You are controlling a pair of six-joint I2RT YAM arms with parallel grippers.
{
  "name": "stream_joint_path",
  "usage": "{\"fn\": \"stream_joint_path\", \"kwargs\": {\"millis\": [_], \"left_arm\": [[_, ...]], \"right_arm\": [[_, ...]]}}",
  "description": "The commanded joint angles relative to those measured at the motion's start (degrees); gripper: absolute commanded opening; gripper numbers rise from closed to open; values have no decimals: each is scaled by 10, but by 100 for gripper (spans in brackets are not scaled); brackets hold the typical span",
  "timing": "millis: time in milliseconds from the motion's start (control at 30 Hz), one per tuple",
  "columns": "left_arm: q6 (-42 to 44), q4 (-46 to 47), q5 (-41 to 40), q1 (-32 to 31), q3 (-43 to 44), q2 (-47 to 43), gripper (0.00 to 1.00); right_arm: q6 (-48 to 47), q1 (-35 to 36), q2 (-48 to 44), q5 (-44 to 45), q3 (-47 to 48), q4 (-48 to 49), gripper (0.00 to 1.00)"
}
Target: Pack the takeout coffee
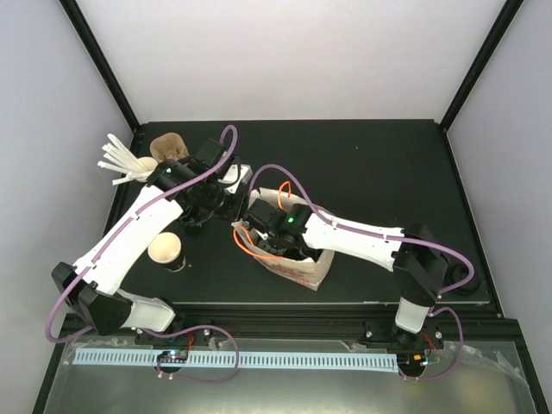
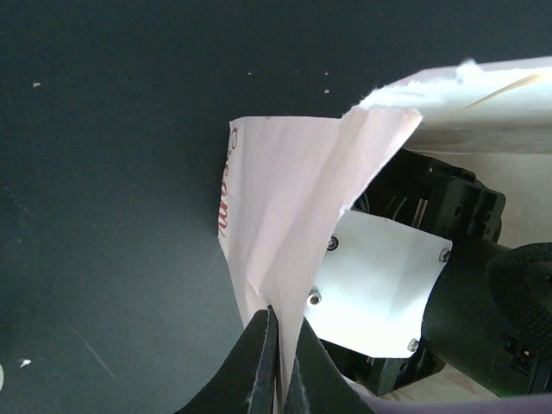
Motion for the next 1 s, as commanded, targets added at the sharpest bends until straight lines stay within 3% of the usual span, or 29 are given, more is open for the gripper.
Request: {"fn": "stream_joint_path", "kwargs": {"millis": [0,167,500,967], "left_arm": [[1,-4,18,-4,11,-8,5],[0,-6,6,-4,16,-7,5],[4,1,10,-4,18,-10,4],[13,14,1,-19,28,1,4]], "right_arm": [[11,3,95,-38,-44,-55,50],[18,2,116,-49,-59,-67,50],[49,3,70,-64,-105,-111,50],[59,3,25,-16,1,-208,50]]}}
